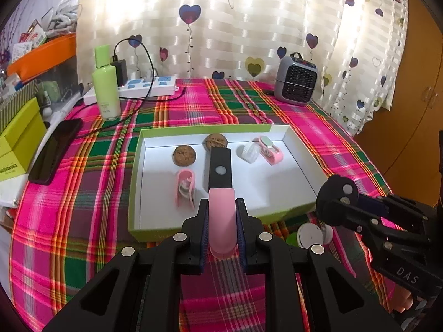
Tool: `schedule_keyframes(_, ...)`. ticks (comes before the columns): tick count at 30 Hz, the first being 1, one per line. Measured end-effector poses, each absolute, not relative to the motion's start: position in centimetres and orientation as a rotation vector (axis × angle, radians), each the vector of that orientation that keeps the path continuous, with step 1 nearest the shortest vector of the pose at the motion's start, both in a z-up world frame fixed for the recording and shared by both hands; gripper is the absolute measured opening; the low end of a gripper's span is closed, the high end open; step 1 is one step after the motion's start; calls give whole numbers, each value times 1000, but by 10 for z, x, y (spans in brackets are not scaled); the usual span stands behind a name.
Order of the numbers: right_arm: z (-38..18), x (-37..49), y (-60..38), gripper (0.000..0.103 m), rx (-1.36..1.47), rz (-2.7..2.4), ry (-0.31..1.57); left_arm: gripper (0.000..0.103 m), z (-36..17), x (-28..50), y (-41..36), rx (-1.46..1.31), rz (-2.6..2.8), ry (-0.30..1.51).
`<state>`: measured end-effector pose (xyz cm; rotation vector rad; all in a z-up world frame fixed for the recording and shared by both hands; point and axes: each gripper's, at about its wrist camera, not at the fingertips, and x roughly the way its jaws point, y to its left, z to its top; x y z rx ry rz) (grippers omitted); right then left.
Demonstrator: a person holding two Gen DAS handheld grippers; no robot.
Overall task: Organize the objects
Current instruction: 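Carry the pink cylinder and the black oval device over the box with both grippers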
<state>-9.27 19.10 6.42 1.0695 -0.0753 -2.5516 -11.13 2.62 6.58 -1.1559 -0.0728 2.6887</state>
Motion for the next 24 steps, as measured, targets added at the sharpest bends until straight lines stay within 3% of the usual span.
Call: schedule_keyframes(24, 42, -166, 195, 28, 1192, -2536, -33, 16, 46, -165, 57, -1212, 2584, -78)
